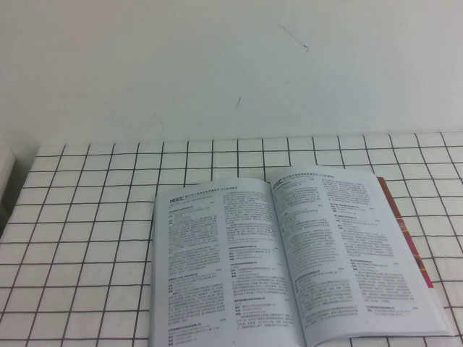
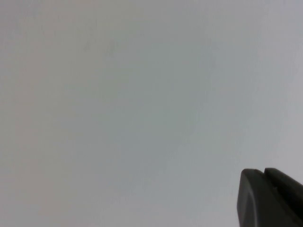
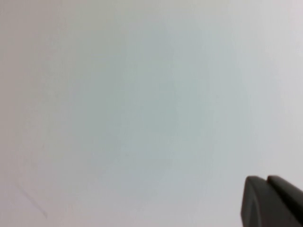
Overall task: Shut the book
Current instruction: 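Close the open booklet and leave it lying on the table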
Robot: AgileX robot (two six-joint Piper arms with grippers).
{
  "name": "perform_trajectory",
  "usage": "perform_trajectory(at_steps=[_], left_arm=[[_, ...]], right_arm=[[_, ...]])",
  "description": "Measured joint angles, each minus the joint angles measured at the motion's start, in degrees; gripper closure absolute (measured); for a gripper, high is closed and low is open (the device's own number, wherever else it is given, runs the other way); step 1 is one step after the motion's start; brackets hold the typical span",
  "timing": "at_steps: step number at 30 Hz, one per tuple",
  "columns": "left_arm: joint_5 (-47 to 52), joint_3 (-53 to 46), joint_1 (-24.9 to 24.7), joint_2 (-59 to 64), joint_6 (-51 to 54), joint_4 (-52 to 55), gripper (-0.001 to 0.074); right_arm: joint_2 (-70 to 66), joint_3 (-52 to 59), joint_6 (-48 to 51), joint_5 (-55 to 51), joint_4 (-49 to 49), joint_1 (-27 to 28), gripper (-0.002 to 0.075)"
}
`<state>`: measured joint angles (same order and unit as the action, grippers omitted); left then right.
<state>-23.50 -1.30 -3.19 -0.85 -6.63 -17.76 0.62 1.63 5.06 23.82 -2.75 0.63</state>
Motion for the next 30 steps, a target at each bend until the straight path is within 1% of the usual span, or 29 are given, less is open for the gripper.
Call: perform_trajectory(at_steps=[3,6,7,9,13,15,17,19,24,25,27,28,30], left_arm=[[-3.7,0.0,0.0,0.0,-0.4,-0.4,0.0738],[-4.6,0.0,0.0,0.0,-0.5,-0.9,0.0738],[-6.3,0.0,0.0,0.0,-1.1,-1.4,0.0738],[-11.8,0.0,0.0,0.0,-5.2,-1.5,0.0738],[-25.2,0.0,0.0,0.0,-15.2,-0.2,0.0738],[-26.2,1.2,0.0,0.0,-17.0,1.5,0.0738],[-23.0,5.5,0.0,0.0,-17.9,3.6,0.0738],[-16.0,12.2,0.0,0.0,-18.0,5.6,0.0738],[3.5,29.5,0.0,2.8,-16.4,7.9,0.0738],[7.1,32.9,0.0,4.4,-15.7,8.8,0.0738],[14.0,38.6,0.0,8.0,-15.0,11.1,0.0738],[17.3,40.9,0.0,9.2,-14.8,12.2,0.0738],[26.0,46.3,0.0,14.0,-14.4,14.6,0.0738]], right_arm=[[0.0,0.0,0.0,5.4,0.0,0.0,0.0729],[0.0,0.0,0.0,7.3,0.0,0.0,0.0729],[0.0,0.0,-0.2,7.7,0.0,0.0,0.0729],[0.0,0.0,-3.0,10.6,0.0,0.0,0.0729],[0.0,0.0,-10.0,23.0,0.5,0.0,0.0729],[0.0,-1.4,-11.9,25.5,1.9,0.0,0.0729],[0.0,-5.1,-12.9,24.4,4.0,0.0,0.0729],[0.0,-10.9,-13.1,20.3,6.3,0.0,0.0729],[-3.1,-29.2,-14.5,3.4,11.4,0.0,0.0729],[-4.5,-31.2,-14.9,2.2,11.7,0.0,0.0729],[-8.9,-37.8,-15.8,-6.5,12.2,0.0,0.0729],[-11.0,-39.9,-15.9,-9.0,12.3,0.0,0.0729],[-17.1,-44.5,-16.1,-18.3,12.4,0.0,0.0729]])
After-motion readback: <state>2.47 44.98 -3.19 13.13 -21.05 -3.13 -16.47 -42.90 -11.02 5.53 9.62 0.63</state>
